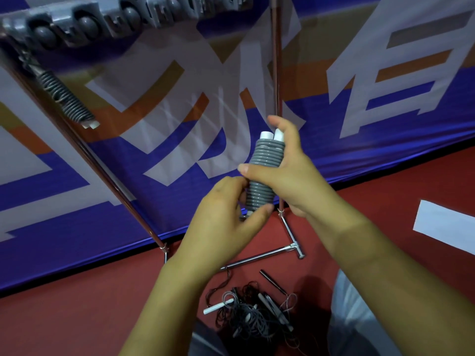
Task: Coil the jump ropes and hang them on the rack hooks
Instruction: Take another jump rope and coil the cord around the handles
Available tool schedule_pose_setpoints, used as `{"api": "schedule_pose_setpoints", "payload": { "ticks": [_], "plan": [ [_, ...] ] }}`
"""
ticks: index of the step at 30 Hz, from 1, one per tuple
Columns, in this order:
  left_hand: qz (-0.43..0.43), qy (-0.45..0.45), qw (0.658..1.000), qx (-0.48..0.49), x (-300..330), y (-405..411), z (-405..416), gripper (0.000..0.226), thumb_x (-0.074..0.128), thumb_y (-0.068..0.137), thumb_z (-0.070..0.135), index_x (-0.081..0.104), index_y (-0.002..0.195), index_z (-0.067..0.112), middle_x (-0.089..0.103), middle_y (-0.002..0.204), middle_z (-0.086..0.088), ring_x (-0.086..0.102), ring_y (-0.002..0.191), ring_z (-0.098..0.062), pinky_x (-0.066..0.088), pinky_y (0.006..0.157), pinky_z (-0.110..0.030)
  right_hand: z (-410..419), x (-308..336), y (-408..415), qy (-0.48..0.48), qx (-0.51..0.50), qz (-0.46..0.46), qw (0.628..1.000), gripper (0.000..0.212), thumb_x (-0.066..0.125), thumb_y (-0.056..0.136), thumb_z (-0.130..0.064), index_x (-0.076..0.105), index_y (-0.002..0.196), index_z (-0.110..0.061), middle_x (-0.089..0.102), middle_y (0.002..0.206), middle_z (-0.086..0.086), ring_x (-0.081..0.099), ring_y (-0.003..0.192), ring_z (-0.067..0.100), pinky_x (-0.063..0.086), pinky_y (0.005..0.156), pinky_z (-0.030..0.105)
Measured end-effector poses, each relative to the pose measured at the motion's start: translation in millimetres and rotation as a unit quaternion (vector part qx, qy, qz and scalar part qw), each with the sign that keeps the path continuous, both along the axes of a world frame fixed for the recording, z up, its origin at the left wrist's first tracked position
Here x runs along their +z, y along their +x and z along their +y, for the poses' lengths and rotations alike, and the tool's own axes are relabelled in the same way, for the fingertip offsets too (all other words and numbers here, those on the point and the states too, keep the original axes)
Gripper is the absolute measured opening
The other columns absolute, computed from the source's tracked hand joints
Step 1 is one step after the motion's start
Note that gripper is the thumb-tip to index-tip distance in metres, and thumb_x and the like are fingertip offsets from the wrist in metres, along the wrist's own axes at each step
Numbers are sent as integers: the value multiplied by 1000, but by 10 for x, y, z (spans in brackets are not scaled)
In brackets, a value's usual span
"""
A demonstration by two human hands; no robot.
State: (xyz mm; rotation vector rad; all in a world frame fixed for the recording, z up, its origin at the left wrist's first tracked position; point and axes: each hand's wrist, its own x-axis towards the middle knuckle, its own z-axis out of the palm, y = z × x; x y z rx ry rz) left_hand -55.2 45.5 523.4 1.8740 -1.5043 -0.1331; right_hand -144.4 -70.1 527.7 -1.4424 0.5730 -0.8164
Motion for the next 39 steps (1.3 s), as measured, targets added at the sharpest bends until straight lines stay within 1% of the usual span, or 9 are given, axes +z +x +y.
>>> {"api": "schedule_pose_setpoints", "payload": {
  "ticks": [3, 7, 12, 16, 21, 26, 29, 32, 39],
  "plan": [
    [9, 21, 997, -79, 0, 22, 18, 74, 66, 65, 62, 54, 124, 19, 47, 91, 18, 47, 81, 13, 36, 66, -3, -77, -46, 11, 47, -3, -14, 999, 84, 80, 68, -6, 35, 128, -44, 51, 120, 13, 63, 90, 21, 59, 77, 41],
    [58, 61, 985, -152, 0, 101, 9, 101, 76, 53, 57, 37, 140, 23, 40, 100, 18, 48, 64, 10, 37, 58, -5, -152, -19, 3, 41, 1, 0, 999, 85, 79, 67, -5, 32, 125, -45, 44, 130, 16, 61, 101, 28, 58, 80, 47],
    [70, 48, 980, -177, 21, 161, -2, 86, 77, 58, 50, 37, 132, 35, 47, 103, 7, 39, 52, -3, 35, 54, -9, -199, 53, -66, 89, 70, -12, 994, 69, 74, 73, 3, 39, 115, -38, 51, 122, 27, 66, 88, 30, 58, 73, 42],
    [61, 37, 979, -190, -2, 162, 32, 91, 80, 58, 54, 41, 136, 30, 45, 98, 14, 39, 54, -3, 34, 56, -7, -179, 84, -116, 109, 100, -28, 989, 56, 66, 79, 10, 40, 110, -28, 58, 99, 19, 69, 76, 26, 58, 68, 36],
    [2, 6, 982, -188, 5, 105, 128, 86, 74, 63, 55, 47, 136, 17, 51, 97, 9, 44, 63, 7, 33, 62, -2, -145, 139, -169, 113, 136, -26, 984, 54, 63, 80, 12, 41, 110, -26, 61, 90, 13, 71, 75, 28, 57, 63, 34],
    [-10, -34, 981, -189, -27, 27, 168, 81, 74, 70, 46, 44, 137, 12, 52, 98, 15, 47, 82, 17, 33, 74, 2, -95, 148, -214, 135, 161, -41, 977, 52, 61, 81, 11, 40, 113, -24, 62, 87, 12, 71, 76, 28, 57, 63, 36],
    [-19, -40, 981, -191, -30, 21, 174, 81, 74, 72, 43, 45, 136, 4, 52, 101, 14, 46, 88, 17, 33, 78, 0, -67, 150, -252, 156, 177, -54, 970, 57, 66, 75, 8, 40, 113, -26, 62, 88, 14, 71, 79, 30, 57, 63, 38],
    [-16, -35, 980, -197, -28, 12, 162, 79, 73, 73, 41, 42, 137, 7, 52, 106, 14, 47, 90, 17, 34, 80, -1, -71, 139, -292, 182, 187, -77, 962, 63, 72, 68, 7, 41, 111, -26, 65, 84, 16, 71, 78, 33, 57, 61, 39],
    [3, -16, 981, -195, -57, -16, 160, 76, 74, 73, 40, 49, 133, 0, 50, 107, 15, 48, 90, 15, 33, 80, -1, -58, 91, -349, 205, 192, -83, 956, 57, 64, 66, -1, 41, 111, -27, 69, 77, 15, 71, 76, 31, 58, 62, 40]
  ]
}}
